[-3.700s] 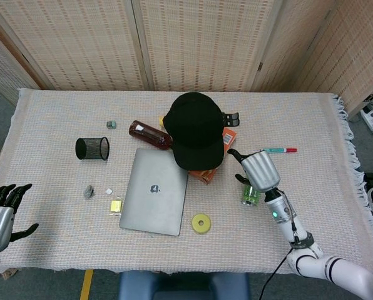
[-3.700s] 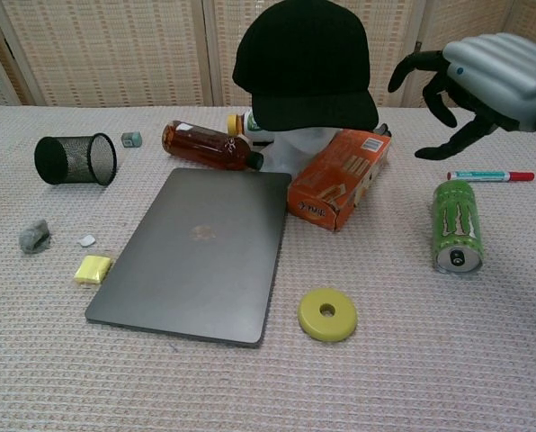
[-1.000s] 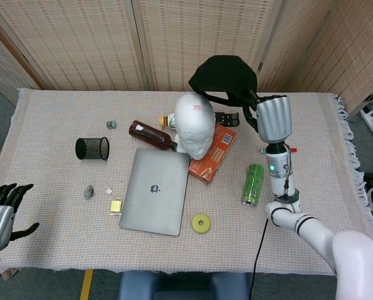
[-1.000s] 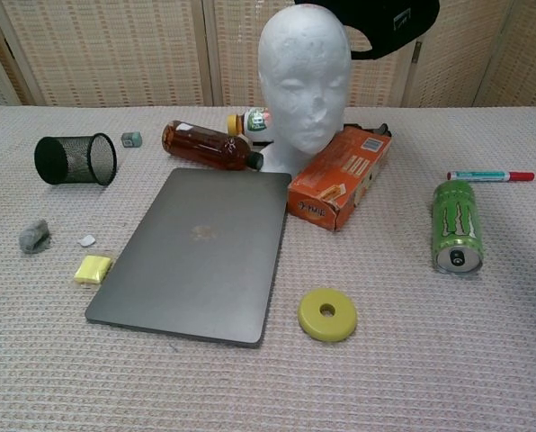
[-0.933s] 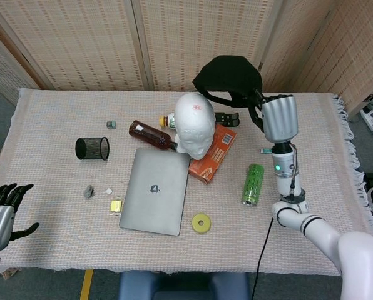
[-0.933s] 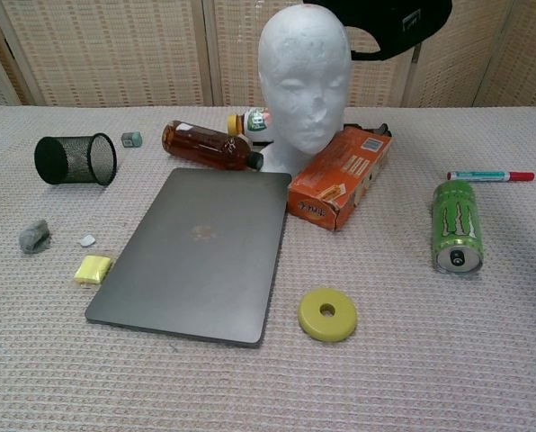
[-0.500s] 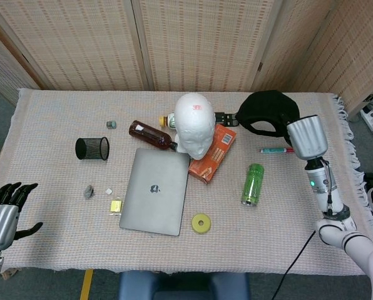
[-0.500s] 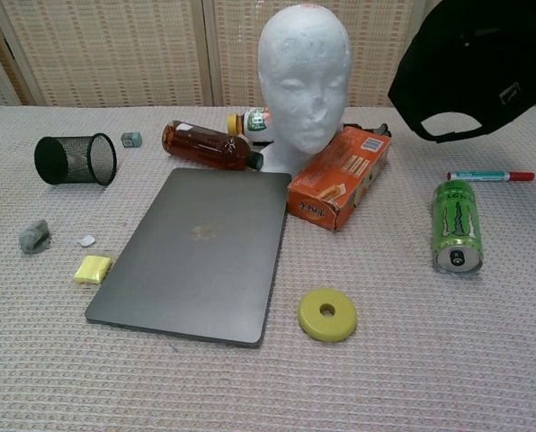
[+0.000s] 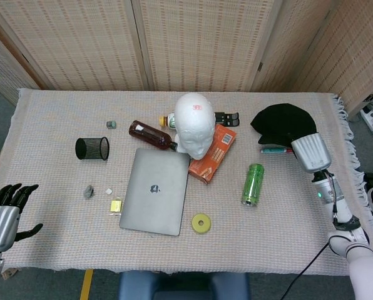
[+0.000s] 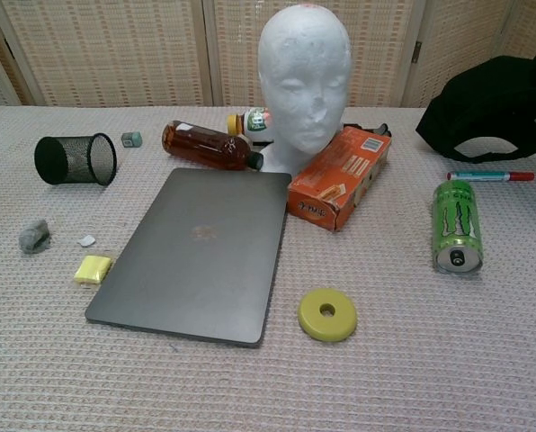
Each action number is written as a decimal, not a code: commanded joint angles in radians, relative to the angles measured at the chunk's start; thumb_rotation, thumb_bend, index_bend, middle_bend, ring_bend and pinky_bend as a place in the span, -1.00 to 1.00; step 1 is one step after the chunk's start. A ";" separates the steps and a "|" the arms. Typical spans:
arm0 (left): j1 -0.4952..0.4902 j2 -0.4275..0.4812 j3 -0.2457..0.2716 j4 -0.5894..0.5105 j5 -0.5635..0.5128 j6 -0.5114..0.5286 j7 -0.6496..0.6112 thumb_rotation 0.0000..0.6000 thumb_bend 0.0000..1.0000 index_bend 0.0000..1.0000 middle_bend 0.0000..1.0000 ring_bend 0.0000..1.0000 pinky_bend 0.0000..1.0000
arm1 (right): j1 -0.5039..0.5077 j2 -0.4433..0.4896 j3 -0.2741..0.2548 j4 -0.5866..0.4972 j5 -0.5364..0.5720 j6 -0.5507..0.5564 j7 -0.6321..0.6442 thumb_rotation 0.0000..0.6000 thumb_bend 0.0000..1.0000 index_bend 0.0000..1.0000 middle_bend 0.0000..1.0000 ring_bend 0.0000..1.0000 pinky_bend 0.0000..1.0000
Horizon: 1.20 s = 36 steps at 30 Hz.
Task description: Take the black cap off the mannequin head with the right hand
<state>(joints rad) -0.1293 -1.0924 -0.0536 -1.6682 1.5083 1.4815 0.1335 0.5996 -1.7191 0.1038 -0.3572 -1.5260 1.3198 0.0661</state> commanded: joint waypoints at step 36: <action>0.008 -0.005 0.008 0.046 -0.011 -0.010 -0.048 1.00 -0.72 -0.60 -0.50 -0.71 -0.72 | -0.356 0.552 -0.041 -1.167 0.088 0.121 -0.180 0.17 -0.94 -0.77 -0.44 -0.48 -0.22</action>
<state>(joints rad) -0.1218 -1.0963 -0.0460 -1.6222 1.4989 1.4720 0.0861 0.3138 -1.2591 0.0920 -1.4103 -1.4330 1.3798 -0.0886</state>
